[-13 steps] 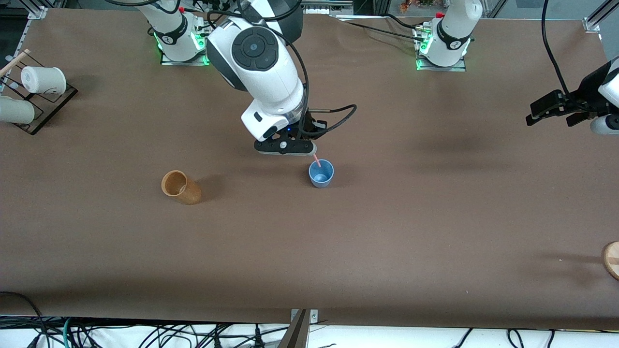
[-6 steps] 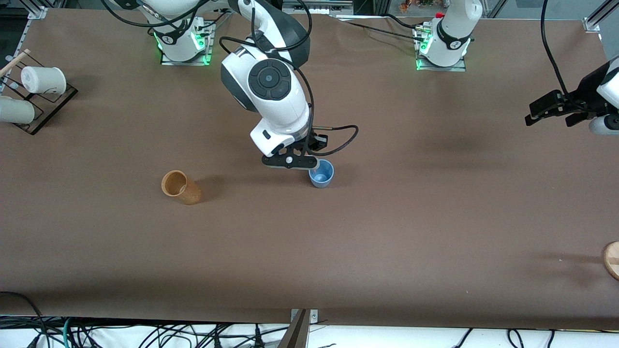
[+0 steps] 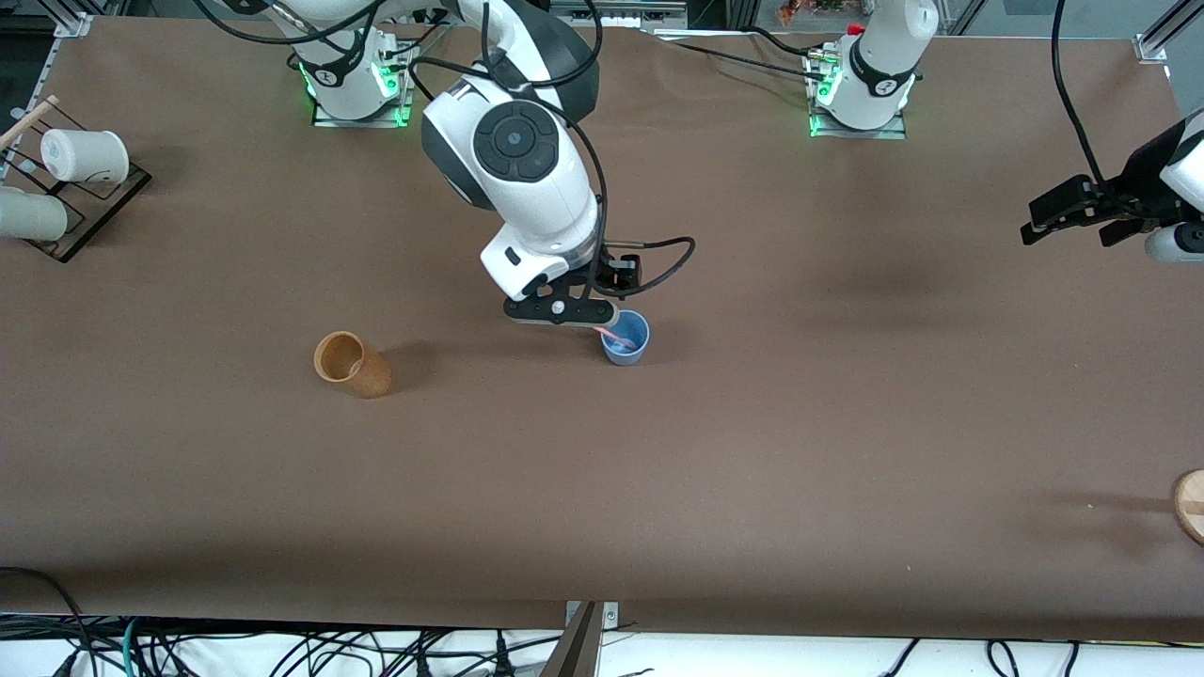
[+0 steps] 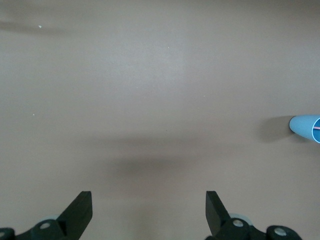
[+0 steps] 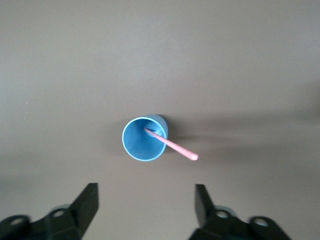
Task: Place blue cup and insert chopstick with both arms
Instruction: 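Open the right gripper and draw it back from the blue cup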
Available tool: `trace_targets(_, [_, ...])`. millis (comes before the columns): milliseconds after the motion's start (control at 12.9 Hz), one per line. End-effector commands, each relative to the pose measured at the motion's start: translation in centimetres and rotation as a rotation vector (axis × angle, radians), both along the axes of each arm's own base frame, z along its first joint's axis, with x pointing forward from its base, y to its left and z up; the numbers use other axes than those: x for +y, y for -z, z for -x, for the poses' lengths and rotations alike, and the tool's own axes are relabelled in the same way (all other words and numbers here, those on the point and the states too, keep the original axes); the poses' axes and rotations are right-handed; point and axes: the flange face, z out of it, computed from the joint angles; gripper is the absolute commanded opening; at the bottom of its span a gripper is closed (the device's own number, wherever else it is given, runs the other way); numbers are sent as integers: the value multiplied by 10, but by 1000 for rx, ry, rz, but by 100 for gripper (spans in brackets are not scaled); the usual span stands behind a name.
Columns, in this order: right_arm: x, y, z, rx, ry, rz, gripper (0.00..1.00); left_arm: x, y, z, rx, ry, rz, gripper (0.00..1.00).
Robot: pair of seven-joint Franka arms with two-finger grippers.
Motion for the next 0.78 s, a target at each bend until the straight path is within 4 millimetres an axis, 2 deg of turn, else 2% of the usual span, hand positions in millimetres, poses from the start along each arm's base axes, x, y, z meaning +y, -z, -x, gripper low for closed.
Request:
trace_targets(0, [-47, -41, -7, 2, -69, 32, 100, -2, -5, -5, -11, 23, -2, 100])
trace_targets(78, [-78, -56, -13, 1, -108, 48, 100, -2, -5, -5, -11, 23, -2, 100])
trace_targets(233, [-143, -73, -14, 4, -184, 68, 100, -1, -5, -5, -11, 22, 0, 100])
trace_targets(544, [-265, -103, 0, 36, -353, 103, 100, -2, -5, -5, -11, 23, -2, 100])
trace_targets(700, [-303, -121, 14, 58, -368, 120, 100, -2, -5, -5, -11, 23, -2, 100])
